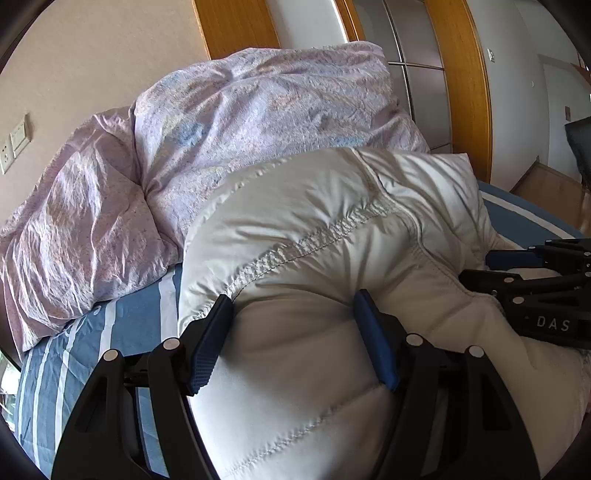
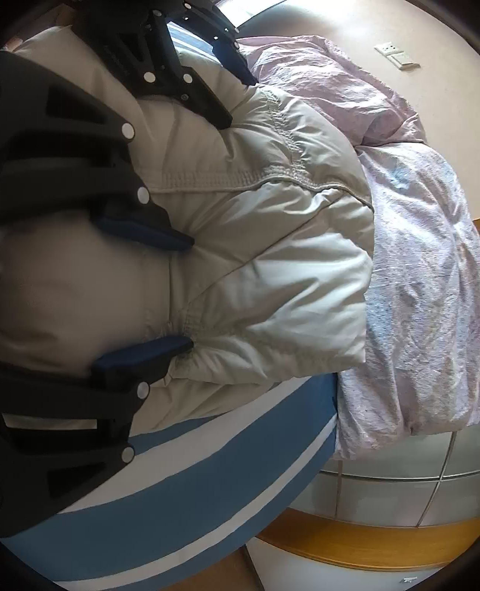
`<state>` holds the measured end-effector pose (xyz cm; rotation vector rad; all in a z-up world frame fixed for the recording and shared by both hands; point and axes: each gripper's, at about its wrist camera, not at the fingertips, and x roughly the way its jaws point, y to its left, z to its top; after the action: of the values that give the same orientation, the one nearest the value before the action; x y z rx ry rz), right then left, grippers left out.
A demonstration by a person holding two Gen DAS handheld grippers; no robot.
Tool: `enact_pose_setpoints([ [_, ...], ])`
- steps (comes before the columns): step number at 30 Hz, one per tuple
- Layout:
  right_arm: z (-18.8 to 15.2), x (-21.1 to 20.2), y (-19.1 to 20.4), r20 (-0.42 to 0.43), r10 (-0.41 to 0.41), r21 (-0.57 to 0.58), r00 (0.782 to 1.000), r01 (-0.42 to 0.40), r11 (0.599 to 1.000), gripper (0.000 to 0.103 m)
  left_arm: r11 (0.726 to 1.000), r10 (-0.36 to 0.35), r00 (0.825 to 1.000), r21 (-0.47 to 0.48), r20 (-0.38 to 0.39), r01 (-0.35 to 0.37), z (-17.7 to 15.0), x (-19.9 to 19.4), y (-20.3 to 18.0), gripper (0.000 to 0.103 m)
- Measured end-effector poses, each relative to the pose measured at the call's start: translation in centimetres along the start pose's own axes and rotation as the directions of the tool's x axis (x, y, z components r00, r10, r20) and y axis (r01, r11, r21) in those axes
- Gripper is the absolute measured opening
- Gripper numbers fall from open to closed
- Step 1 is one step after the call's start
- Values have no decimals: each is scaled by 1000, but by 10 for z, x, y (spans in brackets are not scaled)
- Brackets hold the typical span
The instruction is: Fold large clothes
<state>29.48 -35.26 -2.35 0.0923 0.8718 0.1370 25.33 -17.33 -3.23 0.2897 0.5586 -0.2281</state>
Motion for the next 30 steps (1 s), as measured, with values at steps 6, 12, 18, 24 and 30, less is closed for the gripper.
enact_pose_setpoints([
  [6,0,-10,1,-14,6,-6,1000,-7,1000,48,995,-70,998,-78,3,70,-2,-26,23,76],
  [12,-19,-15,-1,69,2,16,998,-4,1000,49,995,-86,995,-50,-45,84,-4,-22,16,77],
  [18,-8,-15,-1,28,-2,40,1000,1,999,48,998,-55,996,-23,-71,54,-5,-13,8,78],
  [24,17,-16,-15,50,24,157,998,-31,987,47,997,-80,993,-25,-88,78,-4,-11,12,78],
  [30,16,10,-9,-14,-24,106,1000,25,994,47,986,-111,993,-131,-41,105,7,-27,32,77],
])
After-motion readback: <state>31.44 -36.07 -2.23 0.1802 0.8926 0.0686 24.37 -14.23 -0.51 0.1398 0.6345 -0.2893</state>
